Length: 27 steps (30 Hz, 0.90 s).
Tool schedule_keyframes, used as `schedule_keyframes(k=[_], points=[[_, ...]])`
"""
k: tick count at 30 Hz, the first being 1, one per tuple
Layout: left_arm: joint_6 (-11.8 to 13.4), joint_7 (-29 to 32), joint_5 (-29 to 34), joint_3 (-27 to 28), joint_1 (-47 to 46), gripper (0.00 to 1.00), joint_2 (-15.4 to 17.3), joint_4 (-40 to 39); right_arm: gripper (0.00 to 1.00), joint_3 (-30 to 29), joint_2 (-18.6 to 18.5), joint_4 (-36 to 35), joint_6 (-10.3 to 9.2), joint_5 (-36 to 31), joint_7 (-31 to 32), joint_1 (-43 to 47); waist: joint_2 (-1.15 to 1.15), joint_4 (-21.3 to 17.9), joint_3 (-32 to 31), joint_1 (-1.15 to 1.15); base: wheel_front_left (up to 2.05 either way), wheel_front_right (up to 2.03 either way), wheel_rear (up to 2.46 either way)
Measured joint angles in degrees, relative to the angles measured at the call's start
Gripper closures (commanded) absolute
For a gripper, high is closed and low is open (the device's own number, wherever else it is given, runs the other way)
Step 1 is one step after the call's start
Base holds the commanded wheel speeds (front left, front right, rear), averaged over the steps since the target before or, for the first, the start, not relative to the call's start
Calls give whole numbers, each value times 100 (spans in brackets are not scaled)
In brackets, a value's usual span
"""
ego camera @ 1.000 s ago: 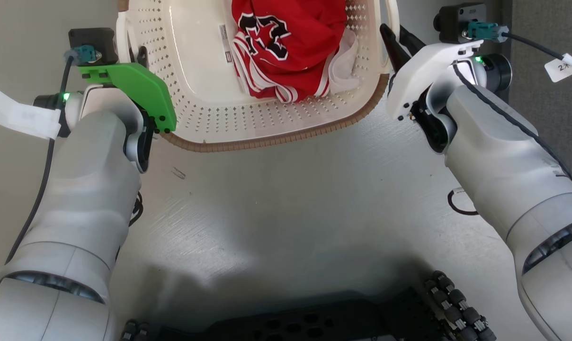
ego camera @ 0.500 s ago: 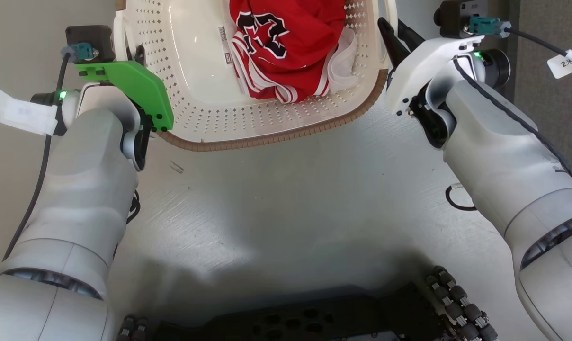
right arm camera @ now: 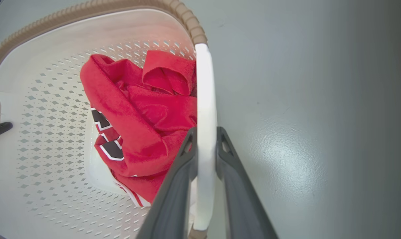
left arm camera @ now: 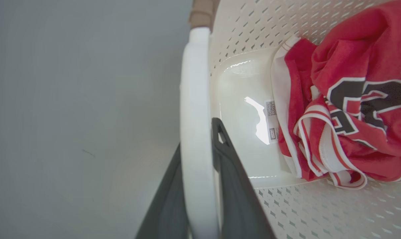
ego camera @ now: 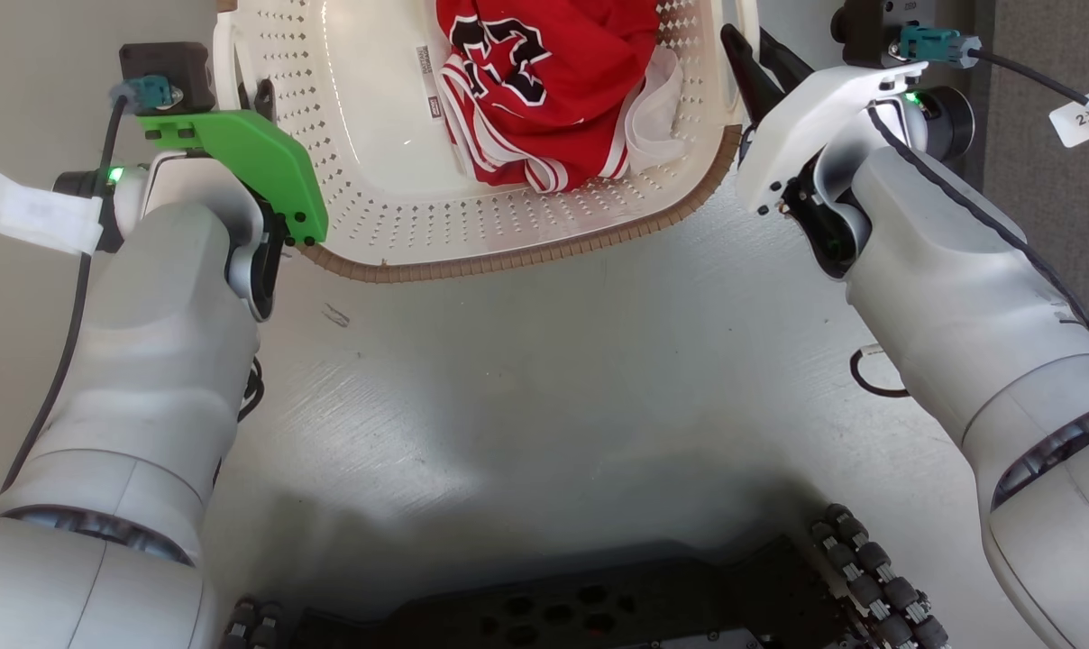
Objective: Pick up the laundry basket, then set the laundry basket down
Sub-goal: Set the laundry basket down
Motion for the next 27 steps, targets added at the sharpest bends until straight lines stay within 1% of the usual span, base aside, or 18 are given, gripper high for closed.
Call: schedule_keyframes(k=[2, 3, 4, 5, 10, 11, 17, 22, 27], points=[[-35, -34, 0, -13, -5, 100, 0, 5, 100, 42, 1, 9, 2, -9, -1, -10, 0, 1, -2, 0, 0, 0, 0], [-57, -119, 2, -31, -5, 89, 0, -4, 85, 70, 0, 12, 3, -13, -1, -18, 0, 3, -3, 0, 0, 0, 0], [-96, -123, 1, -32, -5, 3, -1, 2, 5, 118, -5, 11, 21, -35, -1, -27, 0, 5, -6, 0, 0, 0, 0], [-102, -152, 2, -33, -7, 0, 2, -2, 0, 155, -16, 21, 21, -81, 7, -44, 0, 9, -9, 0, 0, 0, 0], [-163, -279, -2, -7, 0, 0, 44, 36, 0, 170, -109, 66, 18, -108, 27, -38, 0, 33, -62, 0, 0, 0, 0], [-211, -281, -2, -11, 3, 0, 44, 45, 0, 188, -110, 70, 18, -112, 27, -36, 0, 41, -84, 0, 0, 0, 0], [-254, -397, -29, 41, 26, 0, 42, 68, 0, 145, -105, 44, 48, -113, 27, 13, 0, 71, -258, 0, 0, 0, 0], [-258, -530, -87, 82, 155, 0, 42, 70, 0, -38, -174, -233, 48, -112, 27, 53, 0, 64, -460, 0, 0, 0, 0], [-257, -630, -82, 48, 370, 0, 41, 60, 0, -318, -354, -637, 48, -122, 27, 110, 0, 46, -778, 0, 0, 0, 0]])
